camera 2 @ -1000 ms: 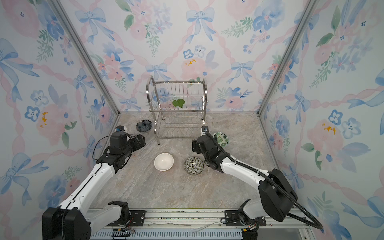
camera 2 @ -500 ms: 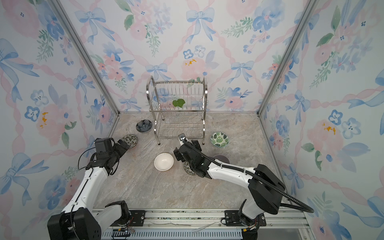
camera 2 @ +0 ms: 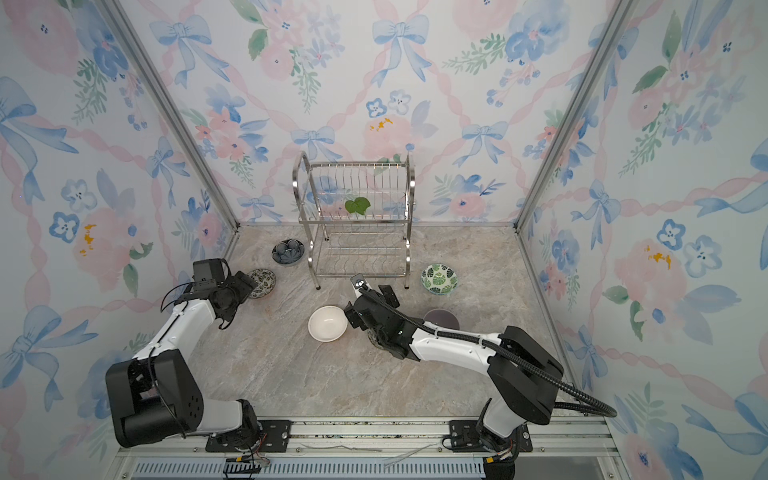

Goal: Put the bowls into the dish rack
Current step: 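Lower the left gripper onto the rim of the pink-sided floral bowl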

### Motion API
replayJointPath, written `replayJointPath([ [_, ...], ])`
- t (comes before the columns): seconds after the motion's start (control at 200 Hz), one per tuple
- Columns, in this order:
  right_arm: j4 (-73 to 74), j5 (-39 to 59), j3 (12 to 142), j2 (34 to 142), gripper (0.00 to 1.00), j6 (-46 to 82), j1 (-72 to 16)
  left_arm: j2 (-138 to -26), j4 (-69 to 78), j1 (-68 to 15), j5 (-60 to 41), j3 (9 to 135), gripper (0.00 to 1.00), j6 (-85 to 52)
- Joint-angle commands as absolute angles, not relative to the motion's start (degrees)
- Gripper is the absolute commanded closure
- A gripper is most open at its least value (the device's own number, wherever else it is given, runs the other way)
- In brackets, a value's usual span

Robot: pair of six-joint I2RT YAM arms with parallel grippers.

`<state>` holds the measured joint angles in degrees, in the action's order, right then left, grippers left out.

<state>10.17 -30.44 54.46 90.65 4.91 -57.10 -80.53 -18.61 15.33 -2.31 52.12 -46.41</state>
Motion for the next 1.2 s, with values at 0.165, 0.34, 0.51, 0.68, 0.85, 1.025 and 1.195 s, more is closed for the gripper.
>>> replayJointPath([
  [0.165,10.83,-30.32,52.47,86.25,0.03,5.62,-56.81,-89.09,-19.91,18.01,-6.05,55.68,0.34,-47.84],
  [0.34,10.82,-29.81,51.78,85.43,0.03,7.25,-55.61,-91.49,-19.95,18.73,-5.24,56.87,0.35,-46.67],
  [0.51,10.64,-29.27,51.53,85.34,0.03,8.04,-54.95,-93.98,-19.94,18.77,-6.62,57.90,0.40,-45.36],
  [0.68,10.71,-28.88,51.18,85.34,0.03,8.85,-54.06,-97.85,-19.95,18.81,-8.28,58.80,0.59,-43.86],
  [0.85,10.43,-28.39,51.46,86.07,0.04,9.32,-53.57,-97.05,-19.85,18.72,-6.03,58.45,0.63,-44.48],
  [1.025,10.15,-28.39,51.82,86.82,0.03,9.86,-53.36,-94.45,-19.94,18.72,-6.12,57.33,0.82,-42.66],
  [1.195,9.63,-27.69,52.04,87.45,0.03,10.98,-52.69,-90.86,-19.86,18.68,-6.28,55.34,0.83,-41.99],
])
